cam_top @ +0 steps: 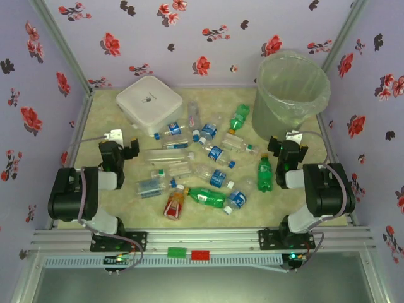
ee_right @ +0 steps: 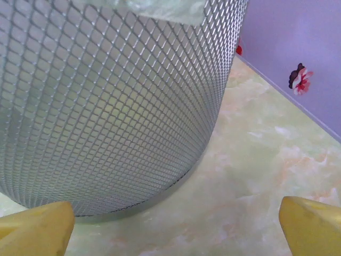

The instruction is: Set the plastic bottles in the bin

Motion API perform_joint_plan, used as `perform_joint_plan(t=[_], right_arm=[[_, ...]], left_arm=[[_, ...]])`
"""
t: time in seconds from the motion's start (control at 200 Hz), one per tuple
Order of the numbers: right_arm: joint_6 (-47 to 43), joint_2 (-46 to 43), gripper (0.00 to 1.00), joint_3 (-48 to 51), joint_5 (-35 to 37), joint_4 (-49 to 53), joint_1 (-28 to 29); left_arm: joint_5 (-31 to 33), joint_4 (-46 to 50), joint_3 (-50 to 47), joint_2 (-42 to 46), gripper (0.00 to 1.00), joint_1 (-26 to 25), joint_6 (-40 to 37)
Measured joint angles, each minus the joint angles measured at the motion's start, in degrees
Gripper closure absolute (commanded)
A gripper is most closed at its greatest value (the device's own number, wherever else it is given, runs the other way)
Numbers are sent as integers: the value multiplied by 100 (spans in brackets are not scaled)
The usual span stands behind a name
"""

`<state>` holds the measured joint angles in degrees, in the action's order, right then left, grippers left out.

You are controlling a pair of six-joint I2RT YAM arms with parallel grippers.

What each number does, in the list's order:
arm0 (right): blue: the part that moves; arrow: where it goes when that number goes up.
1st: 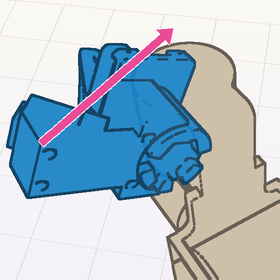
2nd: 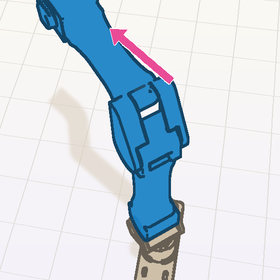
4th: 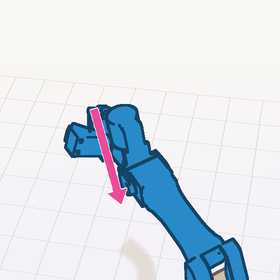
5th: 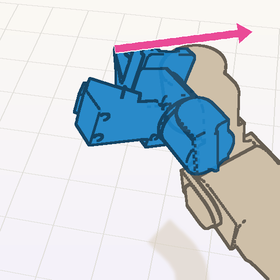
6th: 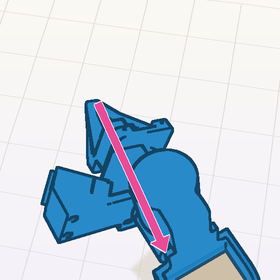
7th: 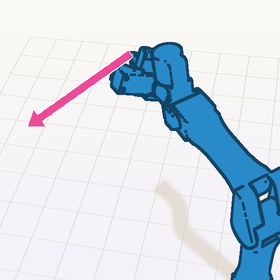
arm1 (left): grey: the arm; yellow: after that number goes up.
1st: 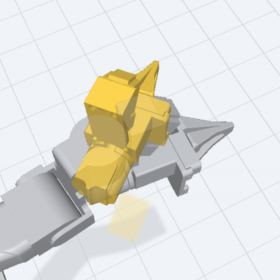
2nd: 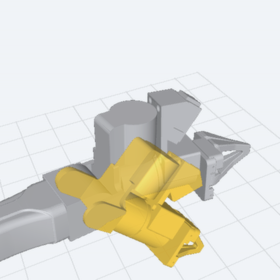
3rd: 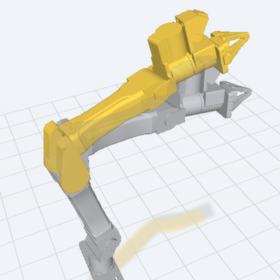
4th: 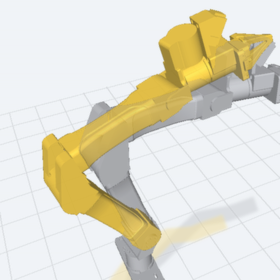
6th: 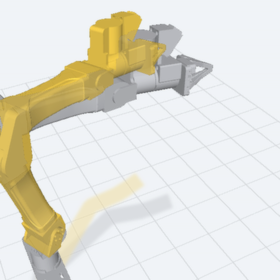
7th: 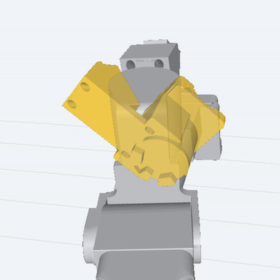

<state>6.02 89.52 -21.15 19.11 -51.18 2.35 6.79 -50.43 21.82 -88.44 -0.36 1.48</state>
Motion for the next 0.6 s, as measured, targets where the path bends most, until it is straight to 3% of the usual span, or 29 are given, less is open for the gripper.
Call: perform_joint_plan(t=[0.6], right_arm=[[2,0,1,0,-118,2,0]], left_arm=[[0,0,0,0,0,0,0]])
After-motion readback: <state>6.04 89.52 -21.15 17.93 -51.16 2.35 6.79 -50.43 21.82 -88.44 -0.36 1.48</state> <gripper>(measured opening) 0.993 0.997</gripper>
